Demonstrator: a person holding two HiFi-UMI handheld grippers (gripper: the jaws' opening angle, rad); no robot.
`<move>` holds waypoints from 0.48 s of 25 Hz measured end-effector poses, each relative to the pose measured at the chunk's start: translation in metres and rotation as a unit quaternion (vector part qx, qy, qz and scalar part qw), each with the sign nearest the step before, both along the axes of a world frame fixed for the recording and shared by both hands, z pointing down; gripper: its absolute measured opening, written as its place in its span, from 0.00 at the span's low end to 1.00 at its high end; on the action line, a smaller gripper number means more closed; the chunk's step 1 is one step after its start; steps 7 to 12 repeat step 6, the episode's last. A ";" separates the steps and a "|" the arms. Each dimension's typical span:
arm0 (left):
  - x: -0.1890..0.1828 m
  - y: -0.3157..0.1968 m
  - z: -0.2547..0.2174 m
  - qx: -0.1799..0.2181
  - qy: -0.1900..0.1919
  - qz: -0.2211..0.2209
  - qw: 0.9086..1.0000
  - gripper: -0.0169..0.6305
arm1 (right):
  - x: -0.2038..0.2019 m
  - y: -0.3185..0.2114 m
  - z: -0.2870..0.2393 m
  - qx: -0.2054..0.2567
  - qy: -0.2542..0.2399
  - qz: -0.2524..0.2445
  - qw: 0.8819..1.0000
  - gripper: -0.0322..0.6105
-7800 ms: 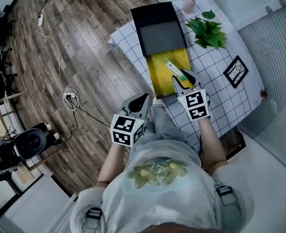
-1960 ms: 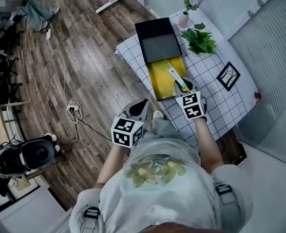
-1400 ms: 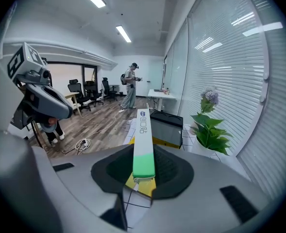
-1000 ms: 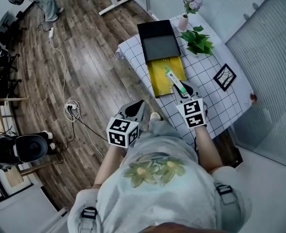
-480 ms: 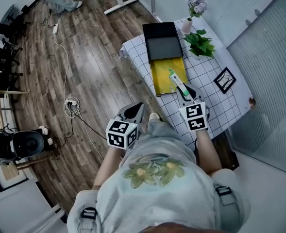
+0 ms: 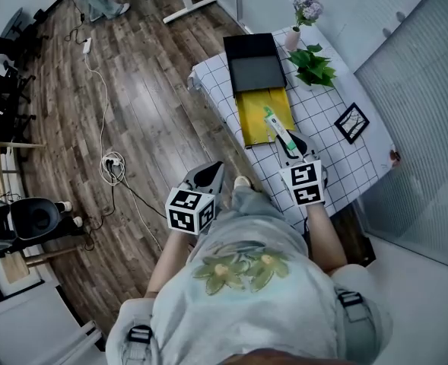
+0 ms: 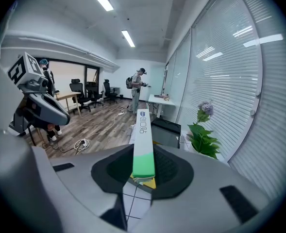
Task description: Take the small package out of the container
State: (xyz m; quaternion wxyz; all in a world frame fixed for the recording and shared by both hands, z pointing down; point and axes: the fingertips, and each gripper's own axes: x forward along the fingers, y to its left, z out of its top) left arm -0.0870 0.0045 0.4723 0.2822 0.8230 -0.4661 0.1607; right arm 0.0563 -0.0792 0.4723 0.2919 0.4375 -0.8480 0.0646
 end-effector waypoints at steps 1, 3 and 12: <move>0.000 0.001 0.000 0.000 0.001 0.001 1.000 0.04 | 0.001 0.001 0.000 0.000 0.001 0.000 1.000 0.19; 0.001 0.001 -0.001 0.001 0.003 0.001 1.000 0.04 | 0.002 0.004 0.000 0.000 0.003 0.001 1.000 0.19; 0.003 0.003 -0.001 0.002 0.003 0.003 1.000 0.04 | 0.005 0.007 0.000 0.000 0.005 0.004 1.000 0.19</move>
